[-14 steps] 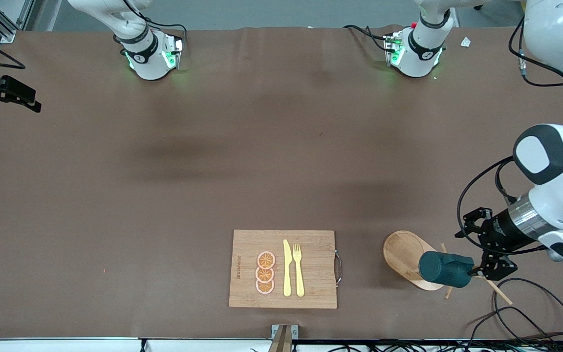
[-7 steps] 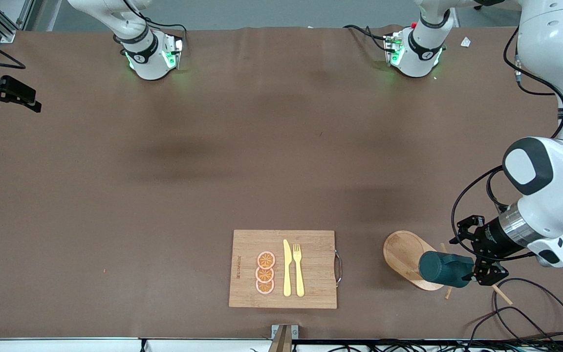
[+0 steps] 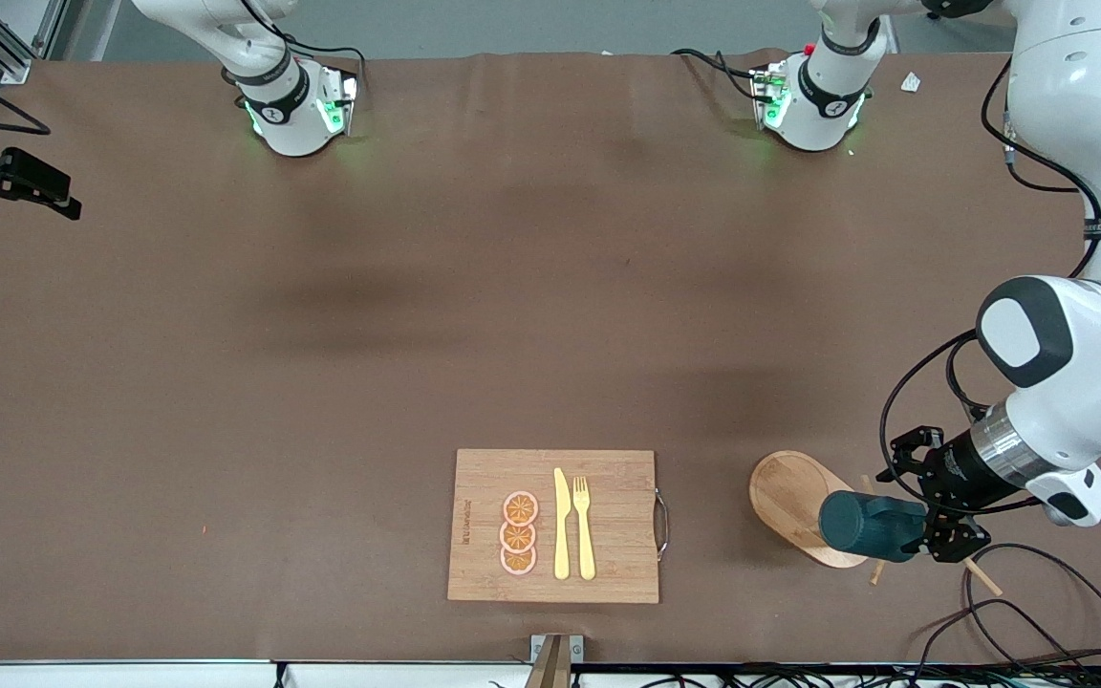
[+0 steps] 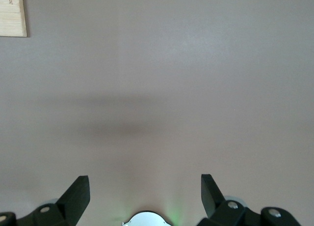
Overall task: Transfer cup from left to right arm and place
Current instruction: 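Close the left gripper around the teal mug's body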
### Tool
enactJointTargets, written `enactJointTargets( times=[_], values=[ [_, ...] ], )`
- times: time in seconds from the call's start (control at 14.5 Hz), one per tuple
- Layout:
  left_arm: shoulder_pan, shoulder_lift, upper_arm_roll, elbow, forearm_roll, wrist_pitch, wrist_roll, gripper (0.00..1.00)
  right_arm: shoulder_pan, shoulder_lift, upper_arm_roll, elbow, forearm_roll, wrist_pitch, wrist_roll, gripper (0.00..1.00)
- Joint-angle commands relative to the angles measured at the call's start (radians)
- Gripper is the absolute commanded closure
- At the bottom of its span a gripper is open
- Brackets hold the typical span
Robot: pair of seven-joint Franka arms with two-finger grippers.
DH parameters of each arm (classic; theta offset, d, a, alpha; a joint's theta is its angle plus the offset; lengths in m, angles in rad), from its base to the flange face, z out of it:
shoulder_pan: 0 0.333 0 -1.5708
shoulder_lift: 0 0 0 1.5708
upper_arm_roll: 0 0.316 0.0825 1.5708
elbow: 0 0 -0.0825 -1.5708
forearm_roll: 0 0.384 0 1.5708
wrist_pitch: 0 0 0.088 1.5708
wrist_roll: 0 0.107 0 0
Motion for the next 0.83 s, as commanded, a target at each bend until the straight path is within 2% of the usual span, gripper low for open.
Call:
enactJointTargets(
  times=[0.0, 0.76],
  values=[
    [-0.005, 0.028, -0.002, 0.023, -0.003, 0.023, -0.019, 0.0, 0.008, -0.03, -0.002, -0.023, 0.004, 0.001, 0.013, 0.0],
    [-0.014, 0.05, -0.004, 0.024, -0.006, 0.06, -0.018, 0.0, 0.006, -0.03, -0.002, -0.024, 0.004, 0.002, 0.007, 0.0]
  ],
)
